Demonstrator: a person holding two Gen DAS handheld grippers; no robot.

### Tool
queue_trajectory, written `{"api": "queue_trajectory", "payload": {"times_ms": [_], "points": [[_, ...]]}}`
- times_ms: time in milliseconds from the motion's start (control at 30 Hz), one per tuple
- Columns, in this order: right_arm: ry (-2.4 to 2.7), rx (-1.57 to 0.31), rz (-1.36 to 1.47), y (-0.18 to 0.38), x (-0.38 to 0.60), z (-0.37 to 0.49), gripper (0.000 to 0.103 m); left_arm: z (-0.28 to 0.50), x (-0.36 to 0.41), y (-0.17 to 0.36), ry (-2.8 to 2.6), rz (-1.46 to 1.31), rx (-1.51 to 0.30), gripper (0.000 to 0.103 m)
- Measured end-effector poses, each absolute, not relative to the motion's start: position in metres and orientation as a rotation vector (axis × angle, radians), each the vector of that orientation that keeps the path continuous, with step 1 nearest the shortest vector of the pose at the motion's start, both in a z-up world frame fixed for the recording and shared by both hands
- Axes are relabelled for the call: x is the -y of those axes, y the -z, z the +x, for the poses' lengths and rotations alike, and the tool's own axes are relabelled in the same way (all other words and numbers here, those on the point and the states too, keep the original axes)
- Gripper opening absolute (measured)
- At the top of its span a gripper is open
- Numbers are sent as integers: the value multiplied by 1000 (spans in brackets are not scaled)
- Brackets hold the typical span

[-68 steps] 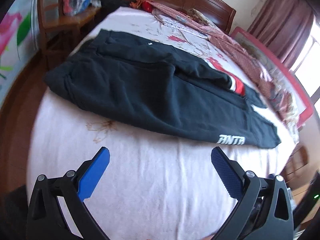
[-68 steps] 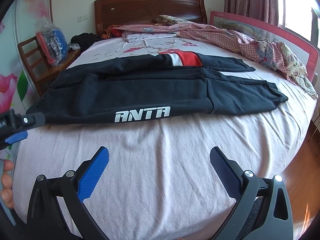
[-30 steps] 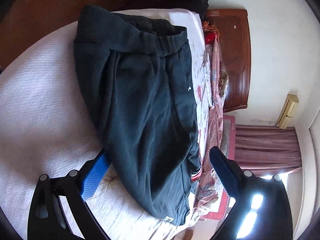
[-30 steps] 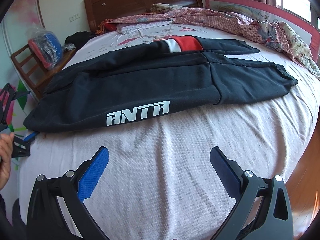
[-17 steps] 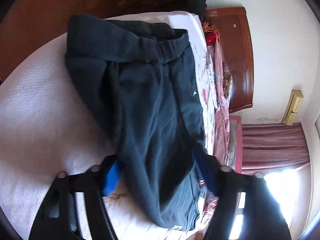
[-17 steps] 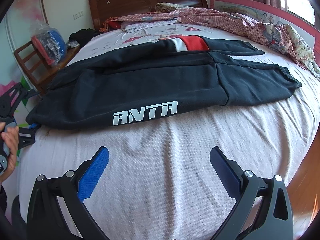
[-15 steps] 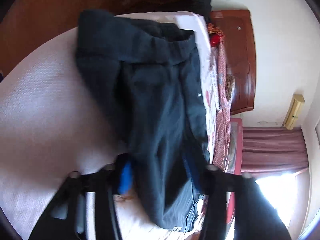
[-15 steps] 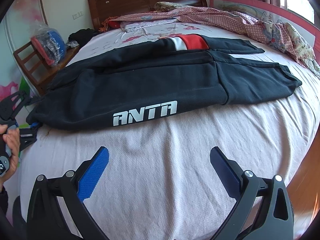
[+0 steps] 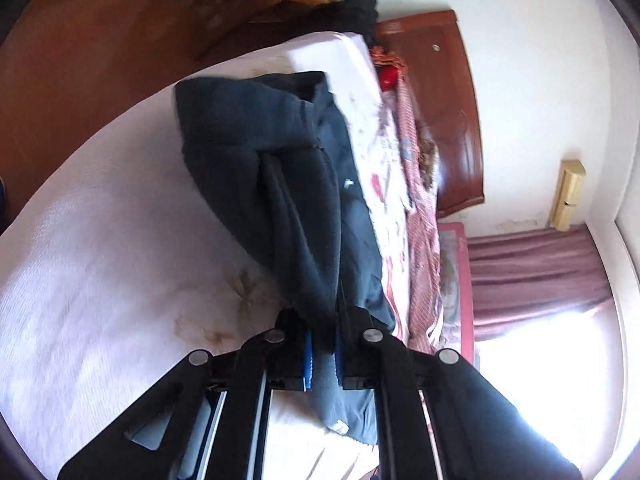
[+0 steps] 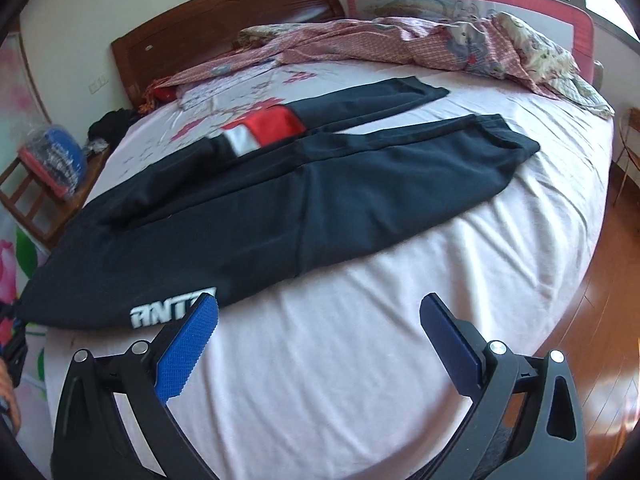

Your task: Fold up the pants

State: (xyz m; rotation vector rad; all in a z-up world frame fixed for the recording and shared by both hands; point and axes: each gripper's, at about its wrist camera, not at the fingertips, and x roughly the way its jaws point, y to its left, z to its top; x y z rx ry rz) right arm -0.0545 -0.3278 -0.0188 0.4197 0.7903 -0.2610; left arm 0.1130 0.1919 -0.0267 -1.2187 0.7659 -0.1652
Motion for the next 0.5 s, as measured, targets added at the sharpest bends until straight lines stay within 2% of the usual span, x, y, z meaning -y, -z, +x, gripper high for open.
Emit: {"api": "queue_trajectory", "payload": {"times_ms": [300,400,500], "points": [[256,-837,839,50,471,-24,100,80,-172,-13,222,-1121,-785,7],[167,-799,1044,66,492,-17,100,78,-165,-16,211,-1076,-803,8],[143,-801,1123,79,495,-10,100,79,-162,-16,201,-1056,-814,8]]}}
